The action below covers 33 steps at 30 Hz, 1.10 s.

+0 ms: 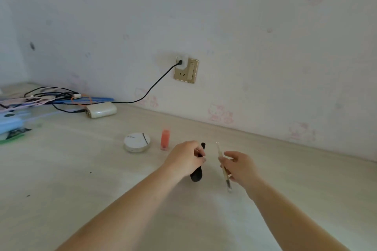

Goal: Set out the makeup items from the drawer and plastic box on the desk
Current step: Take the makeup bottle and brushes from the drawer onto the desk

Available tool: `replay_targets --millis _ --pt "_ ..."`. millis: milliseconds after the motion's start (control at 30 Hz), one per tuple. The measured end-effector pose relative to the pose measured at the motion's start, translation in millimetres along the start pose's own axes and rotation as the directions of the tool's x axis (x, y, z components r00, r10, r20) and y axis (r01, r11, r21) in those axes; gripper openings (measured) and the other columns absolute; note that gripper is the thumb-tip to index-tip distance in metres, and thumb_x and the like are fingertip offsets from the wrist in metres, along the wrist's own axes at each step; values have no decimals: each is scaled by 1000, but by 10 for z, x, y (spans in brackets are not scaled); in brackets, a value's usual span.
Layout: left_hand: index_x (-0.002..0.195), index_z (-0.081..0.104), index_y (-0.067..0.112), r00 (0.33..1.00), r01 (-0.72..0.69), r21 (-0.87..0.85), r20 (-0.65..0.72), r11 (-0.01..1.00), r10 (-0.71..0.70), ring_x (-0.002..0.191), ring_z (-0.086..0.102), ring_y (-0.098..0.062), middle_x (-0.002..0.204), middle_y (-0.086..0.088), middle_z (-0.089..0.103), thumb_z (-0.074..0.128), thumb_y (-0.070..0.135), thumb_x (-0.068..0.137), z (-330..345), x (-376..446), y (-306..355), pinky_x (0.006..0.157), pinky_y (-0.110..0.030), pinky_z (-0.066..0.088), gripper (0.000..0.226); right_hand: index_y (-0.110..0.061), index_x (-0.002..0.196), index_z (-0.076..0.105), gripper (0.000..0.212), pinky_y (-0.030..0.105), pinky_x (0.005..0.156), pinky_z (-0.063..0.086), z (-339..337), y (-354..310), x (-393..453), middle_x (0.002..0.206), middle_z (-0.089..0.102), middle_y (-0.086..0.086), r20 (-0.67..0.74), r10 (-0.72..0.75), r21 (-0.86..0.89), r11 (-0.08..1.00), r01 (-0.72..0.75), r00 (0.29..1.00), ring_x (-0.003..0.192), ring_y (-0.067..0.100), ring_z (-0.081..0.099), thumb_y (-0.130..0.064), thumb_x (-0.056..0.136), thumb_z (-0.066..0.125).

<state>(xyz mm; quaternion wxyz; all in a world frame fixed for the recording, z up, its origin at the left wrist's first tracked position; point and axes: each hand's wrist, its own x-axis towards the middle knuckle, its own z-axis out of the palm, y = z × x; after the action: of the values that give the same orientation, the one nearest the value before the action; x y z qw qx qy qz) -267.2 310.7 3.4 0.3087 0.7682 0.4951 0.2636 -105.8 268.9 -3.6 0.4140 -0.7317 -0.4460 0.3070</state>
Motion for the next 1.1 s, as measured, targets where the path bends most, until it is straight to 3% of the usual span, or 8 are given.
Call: replay_targets --millis 67,167,333,433,567,767,900,1100 --pt "103 67 21 999 24 39 -35 999 -22 109 59 -10 111 2 68 61 24 89 -30 80 -85 92 -15 32 16 -13 128 55 45 27 67 50 102 -28 126 78 68 -4 -7 -6 -47 999 6 1000 76 14 63 -32 88 62" --pt "108 68 23 998 44 89 -54 995 -39 110 59 -13 115 4 67 61 24 89 -45 201 -161 103 -24 37 20 -14 126 58 45 34 86 52 218 -52 279 79 68 -6 -36 -8 -111 994 4 999 90 19 66 -36 86 62" --pt "113 67 26 998 48 181 -55 982 -39 117 54 -12 120 7 65 58 28 90 -9 334 -225 105 -31 37 24 -21 127 56 43 23 75 40 340 -82 333 117 66 -2 -55 -36 -368 930 14 998 103 17 61 -41 89 54" --pt "112 67 25 998 50 218 -56 975 -38 115 55 -13 119 6 65 57 28 91 25 384 -287 102 -28 38 24 -25 124 59 38 23 70 40 384 -69 326 113 67 -5 -52 -49 -446 895 21 997 93 15 61 -40 90 51" --pt "110 68 25 997 62 241 -62 969 -48 112 58 -14 117 6 66 55 30 91 62 407 -356 96 -26 43 23 -25 124 59 40 25 75 44 433 -47 362 113 67 -3 -38 -51 -507 862 25 998 102 19 62 -41 88 50" --pt "114 67 28 995 73 261 -86 962 -52 113 58 -12 120 8 64 53 32 92 89 483 -406 97 -28 43 26 -19 102 67 27 27 71 48 524 -153 413 93 69 1 -15 -62 -519 854 45 998 87 22 63 -34 88 50" --pt "118 64 30 991 86 253 -122 964 -57 117 56 -11 122 9 63 51 33 93 97 509 -426 94 -26 40 29 -18 111 64 30 27 74 45 598 -210 428 109 66 2 -1 -62 -539 841 51 998 99 22 62 -33 89 49" --pt "117 62 33 990 96 281 -129 955 -61 114 56 -13 121 6 59 49 37 93 133 497 -432 91 -32 43 28 -19 114 62 32 28 77 45 597 -217 427 114 65 2 6 -47 -565 824 42 999 103 22 61 -35 90 49"
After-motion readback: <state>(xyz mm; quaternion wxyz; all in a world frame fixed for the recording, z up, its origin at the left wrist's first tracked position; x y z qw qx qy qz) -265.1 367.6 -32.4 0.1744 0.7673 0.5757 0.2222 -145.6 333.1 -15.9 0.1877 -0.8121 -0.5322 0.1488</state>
